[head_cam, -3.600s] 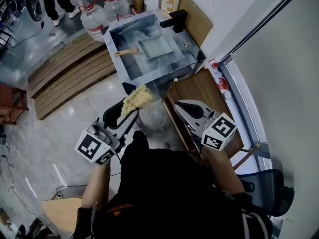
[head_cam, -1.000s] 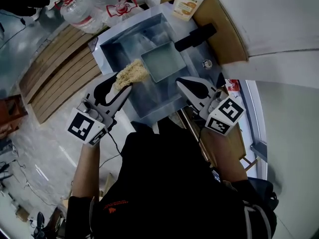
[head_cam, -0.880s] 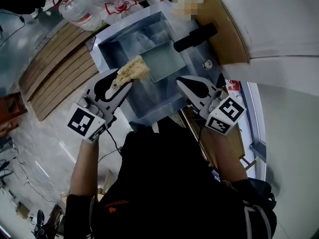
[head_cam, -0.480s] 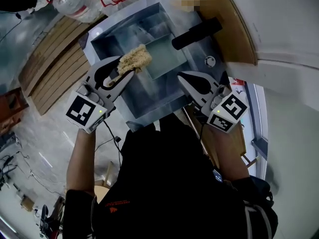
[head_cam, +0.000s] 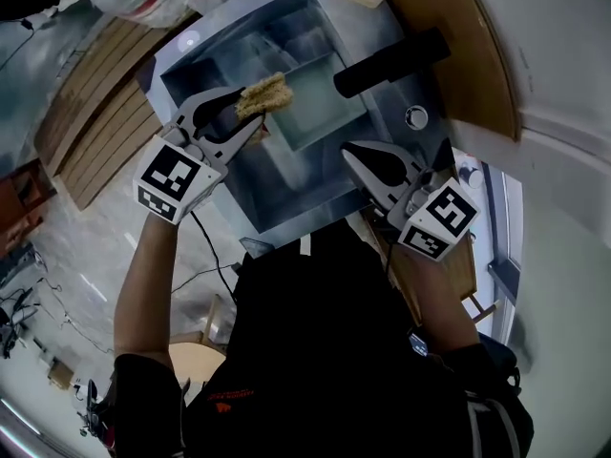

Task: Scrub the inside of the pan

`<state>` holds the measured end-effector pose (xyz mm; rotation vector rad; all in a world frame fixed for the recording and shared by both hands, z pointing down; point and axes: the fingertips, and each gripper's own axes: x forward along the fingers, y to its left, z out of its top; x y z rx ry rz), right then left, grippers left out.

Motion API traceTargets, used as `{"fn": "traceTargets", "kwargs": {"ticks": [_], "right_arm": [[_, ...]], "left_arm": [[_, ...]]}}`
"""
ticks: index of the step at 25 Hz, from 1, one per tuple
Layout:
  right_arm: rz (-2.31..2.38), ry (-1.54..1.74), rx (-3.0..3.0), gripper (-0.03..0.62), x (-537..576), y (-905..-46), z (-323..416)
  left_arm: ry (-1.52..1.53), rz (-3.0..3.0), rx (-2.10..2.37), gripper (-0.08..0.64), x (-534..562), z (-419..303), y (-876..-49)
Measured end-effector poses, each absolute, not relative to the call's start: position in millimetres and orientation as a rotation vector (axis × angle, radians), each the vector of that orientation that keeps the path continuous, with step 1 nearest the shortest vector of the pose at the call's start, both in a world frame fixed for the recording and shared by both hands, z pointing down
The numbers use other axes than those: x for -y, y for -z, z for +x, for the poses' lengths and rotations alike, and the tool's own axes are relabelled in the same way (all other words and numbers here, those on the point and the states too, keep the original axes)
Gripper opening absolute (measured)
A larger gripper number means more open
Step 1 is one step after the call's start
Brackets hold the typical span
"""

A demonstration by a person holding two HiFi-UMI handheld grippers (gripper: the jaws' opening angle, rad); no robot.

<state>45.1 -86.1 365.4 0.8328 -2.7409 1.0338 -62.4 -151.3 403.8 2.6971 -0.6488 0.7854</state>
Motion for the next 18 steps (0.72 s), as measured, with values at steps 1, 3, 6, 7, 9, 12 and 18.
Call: {"fn": "traceTargets", "kwargs": {"ticks": [1, 3, 6, 7, 9, 12, 18], "right_arm": [[0.834, -1.044, 2.737, 0.005, 86.1, -369.4, 46.1], [0.837, -1.06, 2.727, 0.005, 86.4, -376.9, 48.7], [0.844, -1.079, 2.715, 0.005, 86.7, -387.1, 53.1], [0.846, -1.083, 2.711, 0.005, 86.8, -390.0, 54.6], [0.849, -1.088, 2.706, 0.005, 87.1, -395.0, 56.9], [0.85, -1.096, 2.704, 0.005, 86.6, -401.3, 58.0], [0.845, -1.126, 2.694, 0.005, 83.3, -416.6, 57.0]], "left_arm": [[-0.815, 2.691, 0.636, 0.175, 153.5, -61.4, -411.5], [-0.874, 2.681, 0.611, 0.175, 157.4, -59.8, -424.8], [-0.949, 2.669, 0.582, 0.175, 161.5, -58.2, -440.7], [-0.969, 2.664, 0.571, 0.175, 162.6, -57.4, -445.6], [-1.0, 2.651, 0.549, 0.175, 164.4, -55.7, -455.5], [-1.055, 2.628, 0.512, 0.175, 165.1, -53.6, -472.2], [-1.167, 2.572, 0.46, 0.175, 165.2, -52.5, -505.4]]}}
